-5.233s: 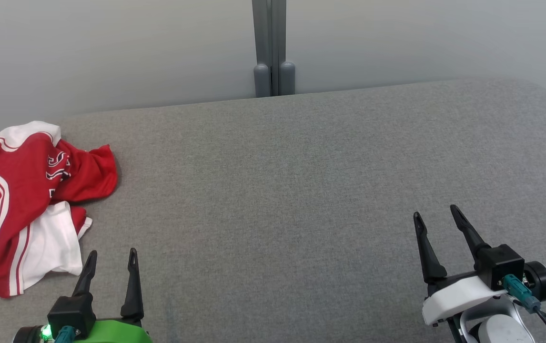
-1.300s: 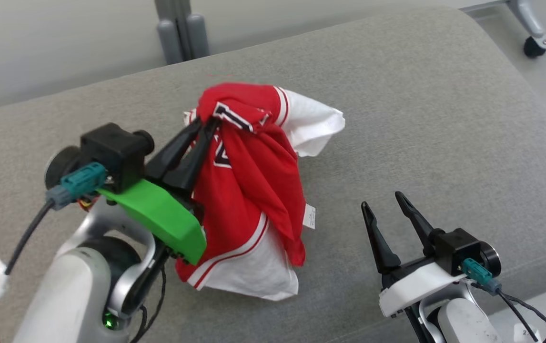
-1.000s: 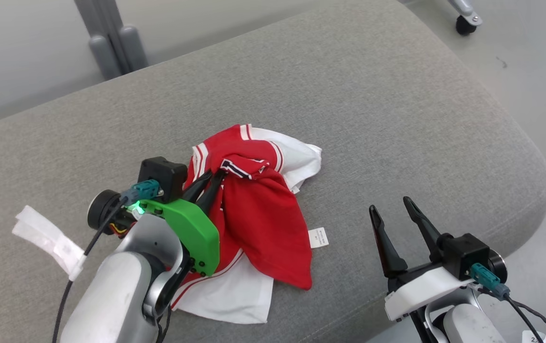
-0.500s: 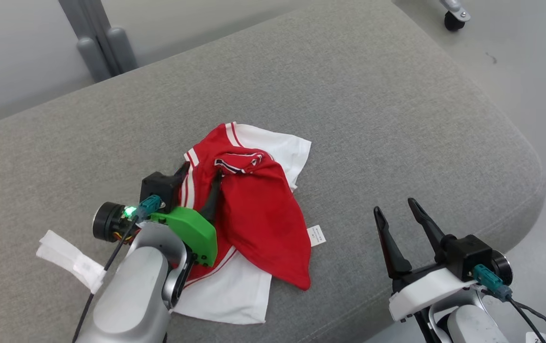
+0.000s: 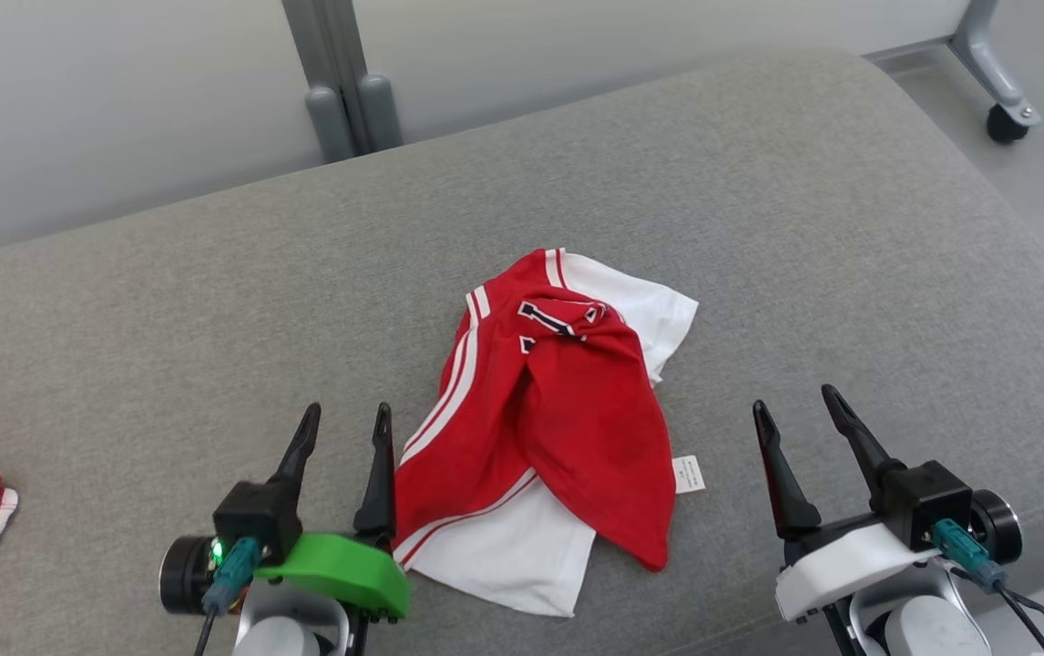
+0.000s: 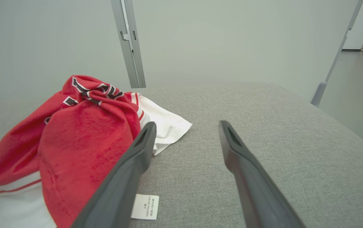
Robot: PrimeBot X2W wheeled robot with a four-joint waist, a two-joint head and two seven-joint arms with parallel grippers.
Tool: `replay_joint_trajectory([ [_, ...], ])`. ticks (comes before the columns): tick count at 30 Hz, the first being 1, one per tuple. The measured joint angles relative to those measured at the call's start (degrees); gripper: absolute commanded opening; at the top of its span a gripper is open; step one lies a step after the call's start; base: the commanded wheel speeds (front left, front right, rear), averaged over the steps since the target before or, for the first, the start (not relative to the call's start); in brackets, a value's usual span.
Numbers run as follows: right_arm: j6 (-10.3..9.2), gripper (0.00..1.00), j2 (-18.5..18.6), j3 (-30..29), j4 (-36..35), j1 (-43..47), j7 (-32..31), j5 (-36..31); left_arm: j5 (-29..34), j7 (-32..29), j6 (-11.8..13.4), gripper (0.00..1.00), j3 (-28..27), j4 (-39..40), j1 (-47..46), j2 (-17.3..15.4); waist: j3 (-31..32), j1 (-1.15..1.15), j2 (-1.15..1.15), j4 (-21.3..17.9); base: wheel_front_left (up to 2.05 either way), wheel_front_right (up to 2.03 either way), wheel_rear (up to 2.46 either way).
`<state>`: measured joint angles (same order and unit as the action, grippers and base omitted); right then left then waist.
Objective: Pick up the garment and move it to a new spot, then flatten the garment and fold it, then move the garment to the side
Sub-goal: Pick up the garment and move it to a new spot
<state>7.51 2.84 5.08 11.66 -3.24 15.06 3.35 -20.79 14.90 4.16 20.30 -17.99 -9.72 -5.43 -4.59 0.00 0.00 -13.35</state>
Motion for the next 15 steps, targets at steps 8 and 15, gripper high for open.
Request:
replay_joint_trajectory([
  [8,0.00,1.00,0.03,-1.09,0.16,2.57,0.01,-0.46,3.21,0.24,1.45,1.00,-7.38,8.89,11.37,0.38,2.23,0.00,0.00,5.06,0.00,0.00,0.00],
  [15,0.00,1.00,0.02,-1.00,0.59,3.77,0.00,-0.52,7.24,0.24,-1.16,1.00,-15.14,13.18,18.96,1.25,3.82,0.00,0.00,7.73,0.00,0.00,0.00],
])
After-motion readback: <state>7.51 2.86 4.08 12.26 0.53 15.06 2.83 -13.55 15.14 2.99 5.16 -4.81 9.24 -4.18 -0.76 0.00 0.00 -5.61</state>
